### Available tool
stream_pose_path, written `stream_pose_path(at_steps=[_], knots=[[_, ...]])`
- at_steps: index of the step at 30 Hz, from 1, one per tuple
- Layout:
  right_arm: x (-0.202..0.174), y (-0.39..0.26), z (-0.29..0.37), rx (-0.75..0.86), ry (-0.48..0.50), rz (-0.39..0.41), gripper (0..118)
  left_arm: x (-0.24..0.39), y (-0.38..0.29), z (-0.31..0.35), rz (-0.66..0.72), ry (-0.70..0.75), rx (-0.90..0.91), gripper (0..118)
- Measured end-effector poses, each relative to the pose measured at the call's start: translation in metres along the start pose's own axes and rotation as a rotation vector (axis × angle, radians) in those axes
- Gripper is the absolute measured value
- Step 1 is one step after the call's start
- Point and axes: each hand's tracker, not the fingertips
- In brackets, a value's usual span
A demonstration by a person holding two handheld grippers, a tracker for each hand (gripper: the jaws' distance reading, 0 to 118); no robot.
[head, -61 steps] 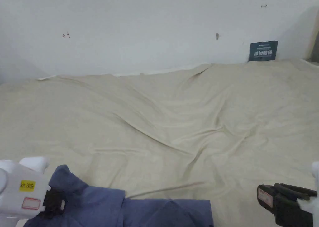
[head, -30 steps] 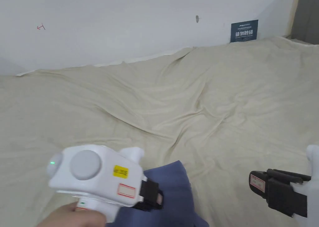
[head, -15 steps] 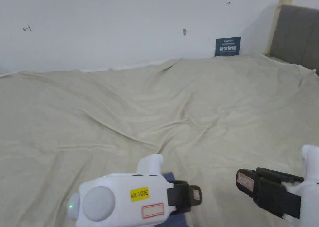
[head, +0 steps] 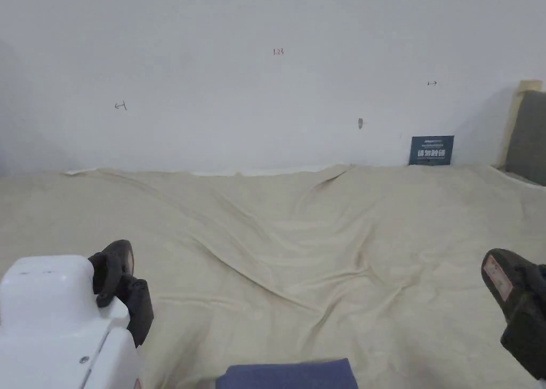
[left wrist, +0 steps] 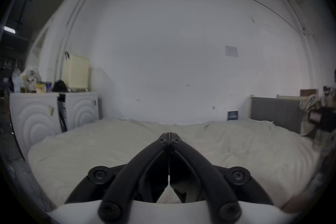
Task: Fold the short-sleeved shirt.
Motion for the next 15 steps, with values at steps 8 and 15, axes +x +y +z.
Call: stream_pose_path(at_steps=[8, 15], knots=[[0.004, -0.058, -0.004, -0.084, -0.186, 0.063, 0, -0.009, -0.046, -0.01, 0.013, 0.042, -0.039, 0], [0.005, -0.051, -0.001, -0.06, -0.196, 0.078, 0, -0.007, -0.046, -0.006, -0.026, 0.052, -0.032, 0]])
